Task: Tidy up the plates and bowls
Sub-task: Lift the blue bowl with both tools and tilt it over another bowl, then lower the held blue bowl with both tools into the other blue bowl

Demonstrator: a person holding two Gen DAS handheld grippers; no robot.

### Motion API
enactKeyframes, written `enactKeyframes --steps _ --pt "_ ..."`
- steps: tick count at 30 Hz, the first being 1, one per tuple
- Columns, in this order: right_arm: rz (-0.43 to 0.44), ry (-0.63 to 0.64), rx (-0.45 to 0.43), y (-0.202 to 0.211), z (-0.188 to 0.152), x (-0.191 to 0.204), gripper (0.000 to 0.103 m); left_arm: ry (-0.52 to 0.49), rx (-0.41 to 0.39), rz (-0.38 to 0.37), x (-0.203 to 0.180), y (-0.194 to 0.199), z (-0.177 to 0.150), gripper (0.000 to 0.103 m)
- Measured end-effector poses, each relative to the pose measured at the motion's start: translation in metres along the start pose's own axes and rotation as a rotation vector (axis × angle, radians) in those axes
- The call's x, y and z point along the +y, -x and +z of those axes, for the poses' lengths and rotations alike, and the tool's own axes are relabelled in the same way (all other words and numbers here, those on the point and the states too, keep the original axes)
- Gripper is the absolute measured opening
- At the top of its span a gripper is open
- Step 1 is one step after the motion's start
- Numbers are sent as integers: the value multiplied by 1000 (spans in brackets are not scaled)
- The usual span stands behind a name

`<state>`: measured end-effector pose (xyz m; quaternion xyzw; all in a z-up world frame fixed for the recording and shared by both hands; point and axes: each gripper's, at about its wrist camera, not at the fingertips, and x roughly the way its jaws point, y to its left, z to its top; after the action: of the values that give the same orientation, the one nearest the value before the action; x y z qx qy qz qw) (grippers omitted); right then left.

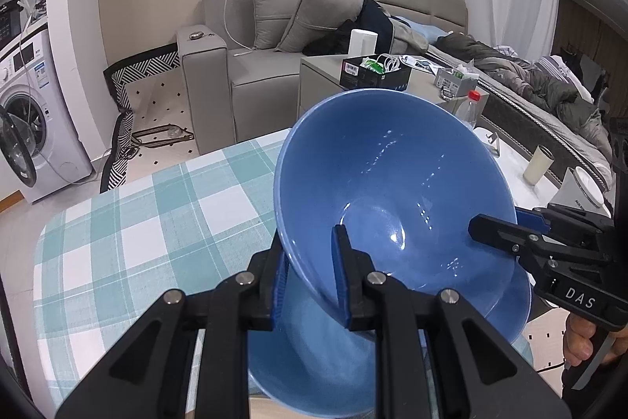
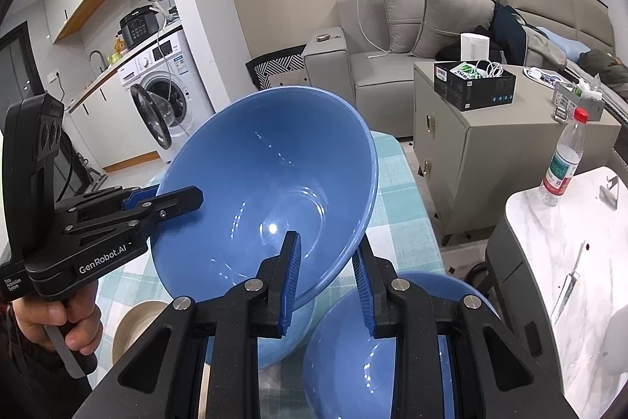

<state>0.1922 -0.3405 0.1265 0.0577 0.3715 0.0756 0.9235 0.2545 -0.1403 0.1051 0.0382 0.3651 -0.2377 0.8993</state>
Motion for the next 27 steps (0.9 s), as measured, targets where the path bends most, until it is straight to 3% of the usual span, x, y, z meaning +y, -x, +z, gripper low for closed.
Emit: enactKeyframes --steps 27 --pt "73 -2 14 -6 -38 17 27 29 15 41 10 13 -44 19"
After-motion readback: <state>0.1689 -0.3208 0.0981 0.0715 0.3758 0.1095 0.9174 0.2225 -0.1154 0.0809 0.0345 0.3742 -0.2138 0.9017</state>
